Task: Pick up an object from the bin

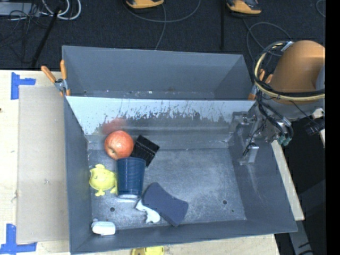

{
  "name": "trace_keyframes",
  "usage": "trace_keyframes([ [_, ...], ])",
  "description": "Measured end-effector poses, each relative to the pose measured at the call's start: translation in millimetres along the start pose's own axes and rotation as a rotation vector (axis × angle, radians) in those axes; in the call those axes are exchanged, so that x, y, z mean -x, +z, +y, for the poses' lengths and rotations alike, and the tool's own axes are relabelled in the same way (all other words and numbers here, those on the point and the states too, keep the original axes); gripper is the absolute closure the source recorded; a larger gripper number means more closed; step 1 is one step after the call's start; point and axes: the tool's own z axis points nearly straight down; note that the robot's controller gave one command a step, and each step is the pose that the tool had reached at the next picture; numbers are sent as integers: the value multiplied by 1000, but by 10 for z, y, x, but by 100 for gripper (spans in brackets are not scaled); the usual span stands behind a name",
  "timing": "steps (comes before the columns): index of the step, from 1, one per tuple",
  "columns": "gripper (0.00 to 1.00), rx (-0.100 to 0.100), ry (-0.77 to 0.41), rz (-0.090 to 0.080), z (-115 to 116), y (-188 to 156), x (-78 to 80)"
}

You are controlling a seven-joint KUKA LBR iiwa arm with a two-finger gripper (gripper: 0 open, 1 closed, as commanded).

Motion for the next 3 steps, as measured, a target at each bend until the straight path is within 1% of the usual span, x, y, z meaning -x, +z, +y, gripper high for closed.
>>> trace_keyframes([
  [1,0,-1,-2,-6,4,-49,9],
  [2,0,-1,-29,-3,303,-645,-28],
  [3,0,-1,-8,-6,580,-1406,-111],
])
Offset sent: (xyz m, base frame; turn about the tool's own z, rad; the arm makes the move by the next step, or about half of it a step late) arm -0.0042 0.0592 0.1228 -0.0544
